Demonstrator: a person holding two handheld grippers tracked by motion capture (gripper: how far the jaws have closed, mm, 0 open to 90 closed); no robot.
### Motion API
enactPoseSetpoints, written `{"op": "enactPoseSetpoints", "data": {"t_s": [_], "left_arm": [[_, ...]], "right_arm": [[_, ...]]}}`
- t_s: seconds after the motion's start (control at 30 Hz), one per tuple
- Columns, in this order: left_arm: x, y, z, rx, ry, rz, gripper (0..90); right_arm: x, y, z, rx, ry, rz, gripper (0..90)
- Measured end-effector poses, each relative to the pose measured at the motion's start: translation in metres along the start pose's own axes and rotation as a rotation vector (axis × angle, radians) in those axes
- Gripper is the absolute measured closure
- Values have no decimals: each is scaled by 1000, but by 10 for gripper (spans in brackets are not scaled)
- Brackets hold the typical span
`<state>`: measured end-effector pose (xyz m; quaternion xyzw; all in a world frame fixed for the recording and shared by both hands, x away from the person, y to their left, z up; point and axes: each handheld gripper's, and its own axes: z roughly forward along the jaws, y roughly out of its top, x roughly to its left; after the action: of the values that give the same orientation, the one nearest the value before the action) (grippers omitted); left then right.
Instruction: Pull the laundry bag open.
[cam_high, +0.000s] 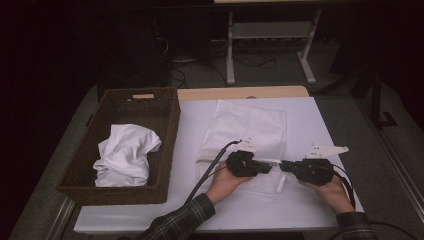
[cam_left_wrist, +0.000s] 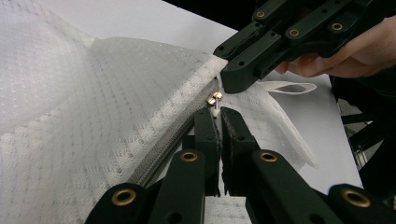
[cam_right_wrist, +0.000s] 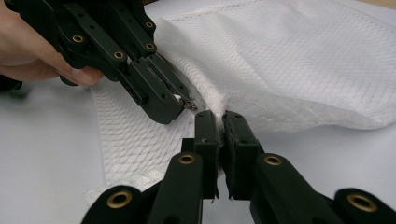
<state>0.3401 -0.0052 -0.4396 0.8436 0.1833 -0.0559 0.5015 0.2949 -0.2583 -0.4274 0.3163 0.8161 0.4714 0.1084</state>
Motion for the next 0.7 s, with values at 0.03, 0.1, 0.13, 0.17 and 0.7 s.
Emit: {"op": "enactPoseSetpoints", "data": {"t_s": [0.03, 0.1, 0.13, 0.17, 0.7], "left_arm": [[0, 0, 0, 0, 0, 0, 865], [0, -1, -1, -3, 2, -5, 865], [0, -1, -2, -3, 4, -8, 865], [1, -1, -2, -3, 5, -7, 865], [6, -6, -9, 4, 16, -44, 865]], "right_arm": [[0, 0, 0, 0, 0, 0, 844], [0, 0, 0, 4, -4, 1, 844], [-1, 0, 0, 5, -2, 4, 844], [-1, -1, 0, 4, -5, 4, 844], [-4, -2, 0, 14, -26, 2, 844]]}}
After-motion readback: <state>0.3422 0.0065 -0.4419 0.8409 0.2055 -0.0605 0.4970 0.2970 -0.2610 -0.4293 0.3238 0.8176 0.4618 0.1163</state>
